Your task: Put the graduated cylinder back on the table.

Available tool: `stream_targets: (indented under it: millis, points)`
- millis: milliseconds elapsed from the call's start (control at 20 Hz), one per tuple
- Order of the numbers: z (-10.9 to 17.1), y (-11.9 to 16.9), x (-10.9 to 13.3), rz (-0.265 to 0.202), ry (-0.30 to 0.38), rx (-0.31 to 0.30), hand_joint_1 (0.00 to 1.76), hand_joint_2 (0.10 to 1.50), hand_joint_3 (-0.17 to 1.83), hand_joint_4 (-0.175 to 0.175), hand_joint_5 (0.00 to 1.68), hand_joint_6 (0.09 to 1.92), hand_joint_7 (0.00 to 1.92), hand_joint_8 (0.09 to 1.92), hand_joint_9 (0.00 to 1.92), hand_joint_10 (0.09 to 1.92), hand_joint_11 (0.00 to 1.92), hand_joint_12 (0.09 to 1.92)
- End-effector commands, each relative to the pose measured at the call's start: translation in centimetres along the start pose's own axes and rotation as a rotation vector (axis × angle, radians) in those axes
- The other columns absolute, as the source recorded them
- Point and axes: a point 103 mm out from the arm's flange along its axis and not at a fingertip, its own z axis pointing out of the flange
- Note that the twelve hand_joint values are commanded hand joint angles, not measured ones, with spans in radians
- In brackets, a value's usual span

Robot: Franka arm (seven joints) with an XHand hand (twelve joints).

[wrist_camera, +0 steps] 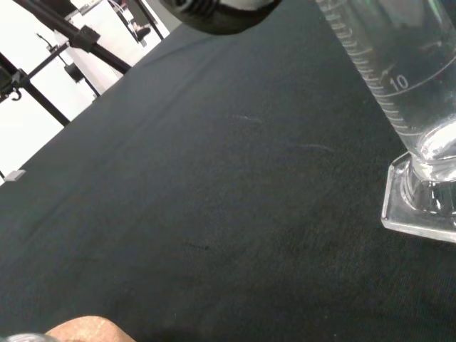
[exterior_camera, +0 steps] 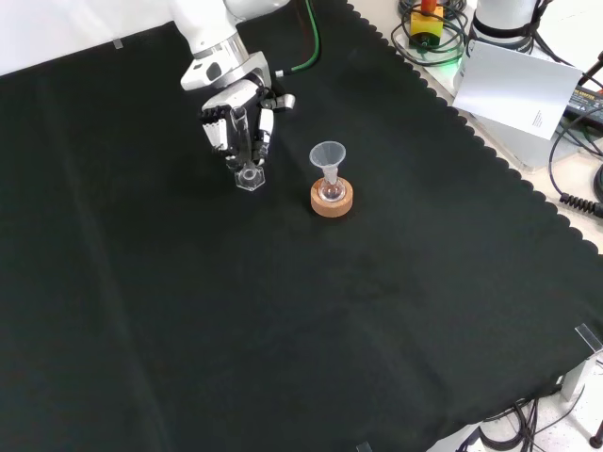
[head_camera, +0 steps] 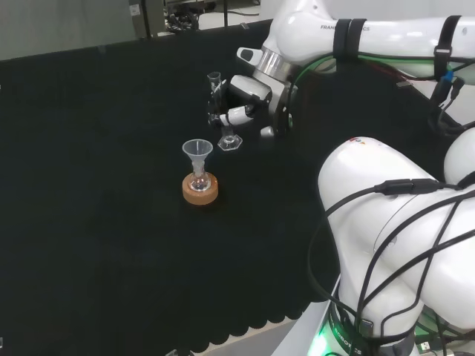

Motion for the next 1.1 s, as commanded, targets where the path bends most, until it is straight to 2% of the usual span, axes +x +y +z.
stream_targets:
  millis: [50,250,550,600,800,900,1000,1100]
  points:
    - [0.86,-0.19,-0.14,-0.003,0.020,-0.028,1.16,1.12,-0.12,-0.117,1.11,0.82,1.43,0.10,1.55,0.09,1.47,0.58]
    - [1.17,-0.21,-0.19,-0.004,0.023,-0.031,1.16,1.14,-0.17,-0.116,1.10,0.84,1.42,0.09,1.53,0.09,1.46,0.59]
    - [1.24,-0.39,-0.38,-0.016,0.051,-0.020,1.16,1.16,-0.14,-0.147,1.05,0.91,1.36,0.09,1.48,0.09,1.41,0.62]
    - [1.21,-0.43,-0.43,-0.020,0.063,-0.017,1.15,1.14,-0.11,-0.128,1.04,0.92,1.32,0.09,1.45,0.09,1.37,0.66]
    - [0.93,-0.68,-0.65,-0.026,0.098,-0.013,1.09,1.10,-0.02,0.016,1.03,0.93,1.18,0.09,1.33,0.09,1.11,0.88]
    - [0.73,-0.85,-0.76,-0.024,0.103,-0.009,1.08,1.09,-0.01,0.054,1.02,0.94,1.15,0.09,1.29,0.09,1.03,0.94]
    - [0.57,-0.97,-0.86,-0.021,0.109,-0.002,1.05,1.06,-0.03,-0.013,0.97,0.75,1.12,0.09,1.25,0.09,0.97,0.99]
    - [0.41,-1.09,-0.94,-0.013,0.110,0.005,1.03,1.05,-0.06,-0.044,0.96,0.63,1.11,0.09,1.23,0.09,0.94,1.01]
